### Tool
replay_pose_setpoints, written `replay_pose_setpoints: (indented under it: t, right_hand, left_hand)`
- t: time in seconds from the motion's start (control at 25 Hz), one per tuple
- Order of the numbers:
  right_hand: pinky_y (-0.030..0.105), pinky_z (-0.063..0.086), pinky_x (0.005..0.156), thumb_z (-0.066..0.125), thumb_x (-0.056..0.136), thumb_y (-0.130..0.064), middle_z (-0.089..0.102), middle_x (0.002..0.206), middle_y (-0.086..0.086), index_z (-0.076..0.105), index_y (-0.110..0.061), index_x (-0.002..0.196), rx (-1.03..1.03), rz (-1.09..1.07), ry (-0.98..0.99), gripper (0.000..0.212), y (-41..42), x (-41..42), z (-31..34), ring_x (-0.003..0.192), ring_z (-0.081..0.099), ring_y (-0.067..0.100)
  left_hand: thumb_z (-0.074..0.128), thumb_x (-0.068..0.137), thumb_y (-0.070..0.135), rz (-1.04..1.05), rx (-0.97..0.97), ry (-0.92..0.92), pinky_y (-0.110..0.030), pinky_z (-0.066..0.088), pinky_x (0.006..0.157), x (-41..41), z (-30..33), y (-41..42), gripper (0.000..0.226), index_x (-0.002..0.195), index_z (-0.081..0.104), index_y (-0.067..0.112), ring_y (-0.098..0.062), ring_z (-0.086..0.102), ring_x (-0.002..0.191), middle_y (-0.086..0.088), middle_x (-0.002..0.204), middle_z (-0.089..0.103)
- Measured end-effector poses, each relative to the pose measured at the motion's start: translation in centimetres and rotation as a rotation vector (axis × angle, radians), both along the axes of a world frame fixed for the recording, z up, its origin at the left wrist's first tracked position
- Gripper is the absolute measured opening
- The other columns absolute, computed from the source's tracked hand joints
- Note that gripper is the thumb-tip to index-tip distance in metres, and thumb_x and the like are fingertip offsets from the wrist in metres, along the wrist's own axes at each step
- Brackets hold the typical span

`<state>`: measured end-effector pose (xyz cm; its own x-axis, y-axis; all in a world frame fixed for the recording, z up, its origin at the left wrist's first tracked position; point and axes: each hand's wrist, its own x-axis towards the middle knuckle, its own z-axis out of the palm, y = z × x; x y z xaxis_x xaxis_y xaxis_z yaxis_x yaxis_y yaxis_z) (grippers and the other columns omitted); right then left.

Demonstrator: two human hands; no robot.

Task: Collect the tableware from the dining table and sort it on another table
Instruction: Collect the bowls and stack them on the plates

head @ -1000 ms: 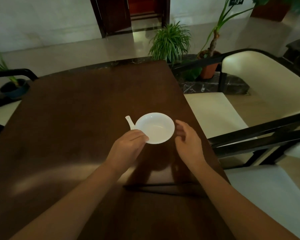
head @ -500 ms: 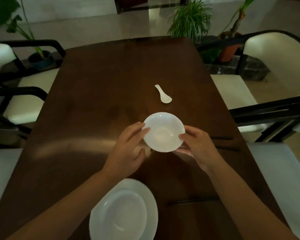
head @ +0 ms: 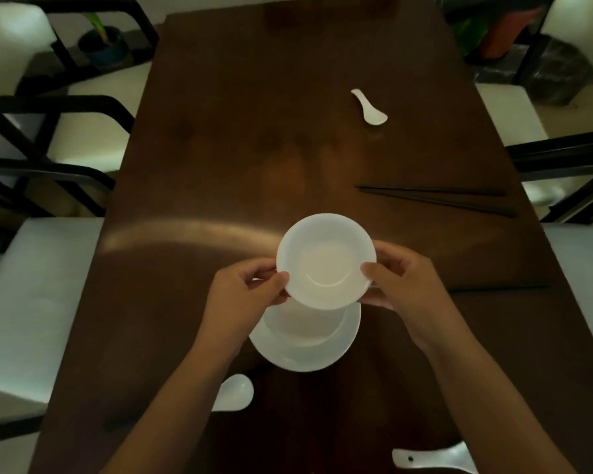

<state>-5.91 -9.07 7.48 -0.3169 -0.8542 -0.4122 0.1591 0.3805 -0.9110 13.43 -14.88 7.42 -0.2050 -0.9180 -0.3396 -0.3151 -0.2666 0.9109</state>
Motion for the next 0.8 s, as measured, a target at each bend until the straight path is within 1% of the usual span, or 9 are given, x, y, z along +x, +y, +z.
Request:
replay_pose_setpoints:
  t: [0.08, 0.16, 0.28, 0.36, 0.44, 0.52, 0.6, 0.68, 0.8]
  right_hand:
    - [0.018, 0.054, 0.053, 0.060, 0.085, -0.010, 0.066, 0.086, -0.023, 0.061, -0.047, 0.086, 0.000, 0.023, 0.010, 0.038, 1.2, 1.3, -0.9, 0.081, 0.066, 0.007]
    - [0.017, 0.054, 0.054, 0.060, 0.085, -0.011, 0.065, 0.084, -0.023, 0.065, -0.043, 0.094, 0.017, 0.061, 0.136, 0.034, 2.1, 2.4, -1.9, 0.080, 0.065, 0.006]
    - [0.024, 0.054, 0.066, 0.060, 0.083, -0.013, 0.065, 0.089, -0.005, 0.065, -0.025, 0.107, 0.092, 0.110, 0.444, 0.027, 2.8, 3.4, -3.0, 0.080, 0.060, 0.010]
    - [0.016, 0.045, 0.062, 0.061, 0.082, -0.013, 0.060, 0.083, -0.004, 0.064, -0.020, 0.109, 0.101, 0.121, 0.539, 0.028, 3.2, 4.0, -3.4, 0.075, 0.056, 0.009]
    - [0.011, 0.040, 0.060, 0.062, 0.082, -0.013, 0.055, 0.080, -0.005, 0.061, -0.019, 0.113, 0.099, 0.125, 0.610, 0.032, 3.4, 4.3, -3.6, 0.071, 0.052, 0.007]
    - [0.013, 0.042, 0.062, 0.063, 0.082, -0.014, 0.055, 0.082, -0.003, 0.061, -0.018, 0.114, 0.109, 0.105, 0.630, 0.032, 3.6, 4.6, -3.6, 0.071, 0.052, 0.009]
    - [0.021, 0.047, 0.067, 0.064, 0.082, -0.015, 0.057, 0.081, 0.000, 0.062, -0.018, 0.112, 0.123, 0.085, 0.628, 0.030, 3.5, 4.9, -3.5, 0.072, 0.055, 0.012]
    - [0.026, 0.050, 0.071, 0.063, 0.083, -0.015, 0.057, 0.081, -0.002, 0.062, -0.018, 0.112, 0.138, 0.080, 0.627, 0.030, 3.3, 5.1, -3.4, 0.073, 0.056, 0.012]
    - [0.028, 0.050, 0.075, 0.065, 0.083, -0.019, 0.056, 0.082, -0.005, 0.058, -0.020, 0.119, 0.174, 0.051, 0.600, 0.036, 3.1, 5.2, -3.5, 0.079, 0.060, 0.014]
  left_hand:
    - [0.067, 0.080, 0.008, 0.036, 0.021, -0.027, -0.014, 0.054, 0.058, 1.2, -0.7, 1.3, 0.024, 0.093, 0.071, 0.028, -0.008, 0.070, 0.065, 0.008, 0.071, 0.074]
    - [0.067, 0.080, 0.010, 0.050, 0.011, -0.073, -0.015, 0.055, 0.060, 2.3, -1.3, 2.4, 0.028, 0.091, 0.069, 0.035, -0.008, 0.070, 0.064, 0.011, 0.068, 0.073]
    - [0.067, 0.080, 0.011, 0.037, -0.011, -0.147, -0.025, 0.058, 0.069, 3.3, -2.1, 3.5, 0.030, 0.103, 0.068, 0.030, -0.010, 0.070, 0.066, 0.011, 0.067, 0.073]
    - [0.067, 0.081, 0.011, 0.013, -0.033, -0.186, -0.031, 0.058, 0.075, 3.6, -2.5, 3.8, 0.032, 0.106, 0.067, 0.030, -0.010, 0.070, 0.066, 0.012, 0.067, 0.072]
    - [0.067, 0.082, 0.011, -0.008, -0.060, -0.224, -0.033, 0.058, 0.078, 3.7, -2.6, 4.0, 0.032, 0.111, 0.066, 0.026, -0.007, 0.069, 0.065, 0.012, 0.063, 0.071]
    - [0.066, 0.083, 0.013, -0.019, -0.077, -0.246, -0.035, 0.058, 0.080, 3.7, -2.6, 4.1, 0.033, 0.114, 0.066, 0.022, -0.007, 0.069, 0.064, 0.010, 0.060, 0.070]
    - [0.066, 0.083, 0.014, -0.028, -0.090, -0.261, -0.036, 0.057, 0.083, 3.7, -2.3, 4.1, 0.033, 0.116, 0.065, 0.021, -0.008, 0.069, 0.063, 0.009, 0.062, 0.070]
    - [0.066, 0.084, 0.015, -0.043, -0.098, -0.280, -0.036, 0.056, 0.086, 3.7, -2.1, 4.0, 0.036, 0.119, 0.063, 0.019, -0.008, 0.069, 0.063, 0.008, 0.064, 0.070]
    - [0.066, 0.083, 0.016, -0.068, -0.089, -0.302, -0.040, 0.055, 0.088, 3.6, -1.9, 3.7, 0.037, 0.120, 0.061, 0.017, -0.009, 0.068, 0.063, 0.006, 0.065, 0.070]
